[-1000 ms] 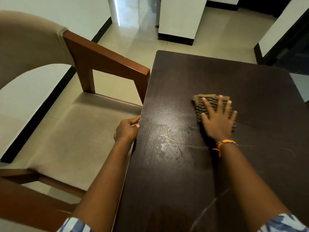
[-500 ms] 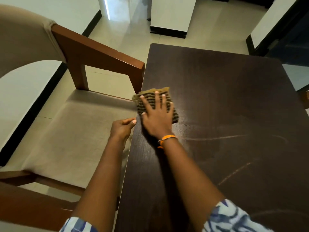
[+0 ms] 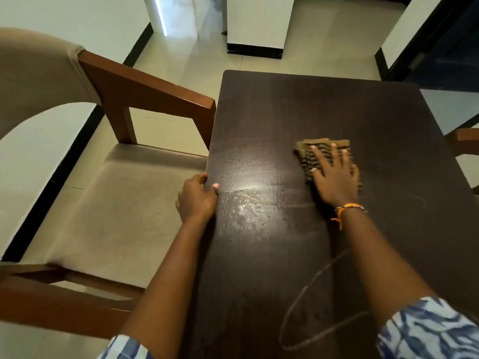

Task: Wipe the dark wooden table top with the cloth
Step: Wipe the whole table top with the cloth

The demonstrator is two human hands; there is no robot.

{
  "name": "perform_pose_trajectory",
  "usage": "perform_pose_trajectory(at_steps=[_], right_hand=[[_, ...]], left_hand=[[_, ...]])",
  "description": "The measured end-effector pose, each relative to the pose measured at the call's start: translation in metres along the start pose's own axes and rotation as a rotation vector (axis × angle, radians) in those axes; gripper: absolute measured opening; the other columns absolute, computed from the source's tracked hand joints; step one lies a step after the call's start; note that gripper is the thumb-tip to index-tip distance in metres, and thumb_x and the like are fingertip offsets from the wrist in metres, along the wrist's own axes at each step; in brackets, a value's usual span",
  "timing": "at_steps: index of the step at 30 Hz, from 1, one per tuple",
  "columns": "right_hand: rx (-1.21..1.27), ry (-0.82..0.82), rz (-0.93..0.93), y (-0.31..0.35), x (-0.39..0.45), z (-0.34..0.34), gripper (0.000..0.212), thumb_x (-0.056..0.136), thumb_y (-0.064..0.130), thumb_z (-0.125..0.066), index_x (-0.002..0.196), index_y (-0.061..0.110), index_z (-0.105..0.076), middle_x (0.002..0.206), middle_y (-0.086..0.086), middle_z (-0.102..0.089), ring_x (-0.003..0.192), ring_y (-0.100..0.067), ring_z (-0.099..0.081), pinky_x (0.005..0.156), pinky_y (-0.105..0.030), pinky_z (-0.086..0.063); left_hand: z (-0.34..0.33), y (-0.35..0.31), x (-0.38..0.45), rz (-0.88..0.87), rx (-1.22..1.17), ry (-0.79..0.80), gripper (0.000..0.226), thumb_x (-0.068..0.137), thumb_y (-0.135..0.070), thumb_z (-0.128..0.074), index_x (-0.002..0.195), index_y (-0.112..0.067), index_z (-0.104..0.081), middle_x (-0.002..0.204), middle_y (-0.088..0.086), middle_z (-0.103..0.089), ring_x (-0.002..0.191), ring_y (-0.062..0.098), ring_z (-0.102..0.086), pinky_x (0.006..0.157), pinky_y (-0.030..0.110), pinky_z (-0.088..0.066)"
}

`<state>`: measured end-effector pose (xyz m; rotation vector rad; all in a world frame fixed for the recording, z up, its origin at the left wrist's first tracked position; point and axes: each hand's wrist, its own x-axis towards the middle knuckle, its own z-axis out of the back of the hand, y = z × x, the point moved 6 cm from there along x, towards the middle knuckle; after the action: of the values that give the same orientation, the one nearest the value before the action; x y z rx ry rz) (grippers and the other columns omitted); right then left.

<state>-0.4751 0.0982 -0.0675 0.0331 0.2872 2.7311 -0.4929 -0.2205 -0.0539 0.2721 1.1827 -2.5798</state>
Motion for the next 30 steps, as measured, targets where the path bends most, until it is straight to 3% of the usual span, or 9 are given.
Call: perform_pose_trajectory(at_steps=[3, 6, 12, 15, 19, 30], right_hand=[[0.017, 0.007, -0.161, -0.035, -0.003, 0.007, 0.056, 0.094, 0.036, -0.041, 0.145, 0.042, -0.019, 0.159, -0.003, -0.008, 0.145, -0.03, -0.005, 0.114, -0.055, -0.01], [0.041, 0.028, -0.209, -0.014, -0.01, 0.003, 0.058, 0.095, 0.037, -0.04, 0.146, 0.041, -0.014, 0.16, -0.004, -0.002, 0.146, -0.031, 0.001, 0.114, -0.056, -0.004], [0.042, 0.076, 0.196, 0.094, -0.044, -0.022, 0.059, 0.091, 0.039, -0.042, 0.144, 0.044, -0.017, 0.159, -0.006, -0.005, 0.146, -0.032, -0.001, 0.113, -0.058, -0.001], [0.081, 0.098, 0.329, 0.097, -0.048, -0.023, 0.057, 0.09, 0.038, -0.042, 0.143, 0.047, -0.021, 0.159, -0.003, -0.009, 0.146, -0.028, -0.005, 0.114, -0.054, -0.004], [0.081, 0.075, 0.295, 0.04, -0.036, -0.012, 0.058, 0.089, 0.039, -0.043, 0.142, 0.049, -0.021, 0.159, 0.0, -0.011, 0.146, -0.024, -0.007, 0.114, -0.051, -0.008], [0.028, -0.07, -0.247, -0.219, -0.022, 0.044, 0.056, 0.093, 0.033, -0.044, 0.144, 0.041, -0.022, 0.157, -0.004, -0.016, 0.144, -0.03, -0.011, 0.112, -0.059, -0.013]], left_hand=[[-0.007, -0.014, -0.014, -0.102, 0.203, 0.004, 0.048, 0.085, -0.031, -0.06, 0.13, -0.021, -0.05, 0.131, 0.013, -0.049, 0.122, 0.032, -0.044, 0.109, 0.045, -0.032], [-0.014, -0.028, -0.027, -0.206, 0.346, -0.019, 0.05, 0.085, -0.03, -0.061, 0.132, -0.02, -0.047, 0.137, 0.01, -0.044, 0.131, 0.031, -0.032, 0.114, 0.044, -0.02], [-0.042, -0.066, -0.049, -0.323, 0.356, 0.059, 0.053, 0.087, -0.018, -0.057, 0.137, -0.019, -0.039, 0.143, 0.008, -0.04, 0.141, 0.028, -0.019, 0.117, 0.048, -0.012], [-0.056, -0.082, -0.063, -0.315, 0.377, 0.044, 0.049, 0.087, -0.013, -0.054, 0.134, -0.014, -0.042, 0.141, 0.011, -0.042, 0.14, 0.028, -0.022, 0.117, 0.049, -0.014], [-0.081, -0.111, -0.081, -0.391, 0.38, 0.082, 0.048, 0.087, -0.013, -0.054, 0.133, -0.013, -0.043, 0.139, 0.01, -0.044, 0.138, 0.027, -0.025, 0.116, 0.047, -0.018], [-0.168, -0.158, -0.118, -0.588, 0.325, 0.288, 0.052, 0.088, -0.017, -0.057, 0.137, -0.018, -0.04, 0.141, 0.0, -0.042, 0.143, 0.02, -0.018, 0.118, 0.042, -0.01]])
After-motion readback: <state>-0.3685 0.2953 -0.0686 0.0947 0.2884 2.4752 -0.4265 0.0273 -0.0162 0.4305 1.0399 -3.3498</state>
